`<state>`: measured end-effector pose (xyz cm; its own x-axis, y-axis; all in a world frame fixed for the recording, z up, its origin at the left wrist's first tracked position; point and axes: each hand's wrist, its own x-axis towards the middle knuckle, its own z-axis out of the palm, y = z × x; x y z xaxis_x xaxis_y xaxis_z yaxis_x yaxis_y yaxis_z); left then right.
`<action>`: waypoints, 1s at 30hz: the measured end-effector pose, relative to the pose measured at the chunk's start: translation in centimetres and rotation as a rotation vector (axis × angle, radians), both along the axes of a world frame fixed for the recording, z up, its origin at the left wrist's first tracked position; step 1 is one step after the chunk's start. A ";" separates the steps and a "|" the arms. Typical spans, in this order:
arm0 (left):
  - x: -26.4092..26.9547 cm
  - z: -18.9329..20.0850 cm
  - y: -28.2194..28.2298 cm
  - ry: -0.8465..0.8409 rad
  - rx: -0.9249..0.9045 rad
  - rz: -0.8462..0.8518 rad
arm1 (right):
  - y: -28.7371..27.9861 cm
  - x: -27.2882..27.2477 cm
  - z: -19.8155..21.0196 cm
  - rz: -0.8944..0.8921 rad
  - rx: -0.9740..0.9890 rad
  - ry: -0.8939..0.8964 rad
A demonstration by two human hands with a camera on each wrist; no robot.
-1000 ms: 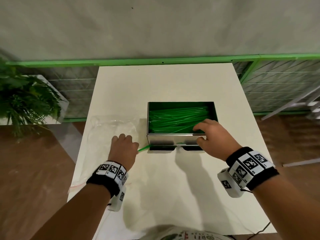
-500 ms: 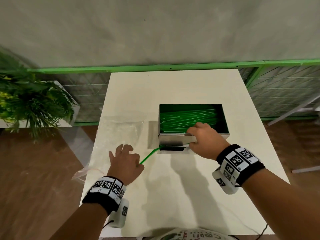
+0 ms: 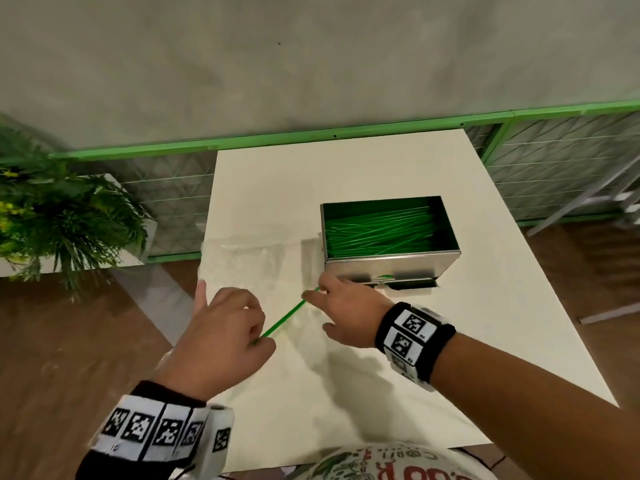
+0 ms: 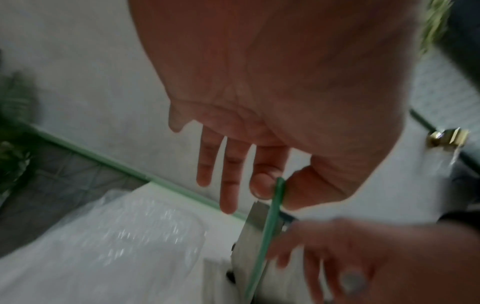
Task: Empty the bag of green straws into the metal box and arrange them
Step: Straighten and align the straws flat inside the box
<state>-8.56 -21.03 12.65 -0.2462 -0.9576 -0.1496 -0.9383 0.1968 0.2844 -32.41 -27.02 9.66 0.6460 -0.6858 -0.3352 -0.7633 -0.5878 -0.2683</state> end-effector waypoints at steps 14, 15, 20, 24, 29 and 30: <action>-2.3 8.4 -4.3 0.371 -0.055 -0.187 | -1.9 -4.9 5.5 -0.298 -0.372 -0.579; -3.5 7.4 -5.4 0.337 -0.076 -0.236 | -2.4 -6.2 5.6 -0.320 -0.379 -0.509; -9.8 1.6 -12.4 0.011 -0.106 -0.285 | -6.0 -11.4 3.1 -0.409 -0.232 -0.129; -12.7 -1.9 -15.7 -0.094 -0.006 -0.142 | -7.6 -12.1 1.3 -0.405 -0.111 0.063; -15.1 -4.1 -17.4 0.073 -0.009 -0.008 | -8.3 -11.5 0.7 -0.315 -0.086 0.030; -15.4 -4.4 -17.7 0.122 -0.012 0.029 | -8.4 -11.4 0.5 -0.280 -0.060 0.022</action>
<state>-23.98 -38.77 8.26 -0.2342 -0.9661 -0.1084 -0.9023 0.1745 0.3942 -43.82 -35.46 10.11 0.4213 -0.8558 -0.3001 -0.9035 -0.3674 -0.2208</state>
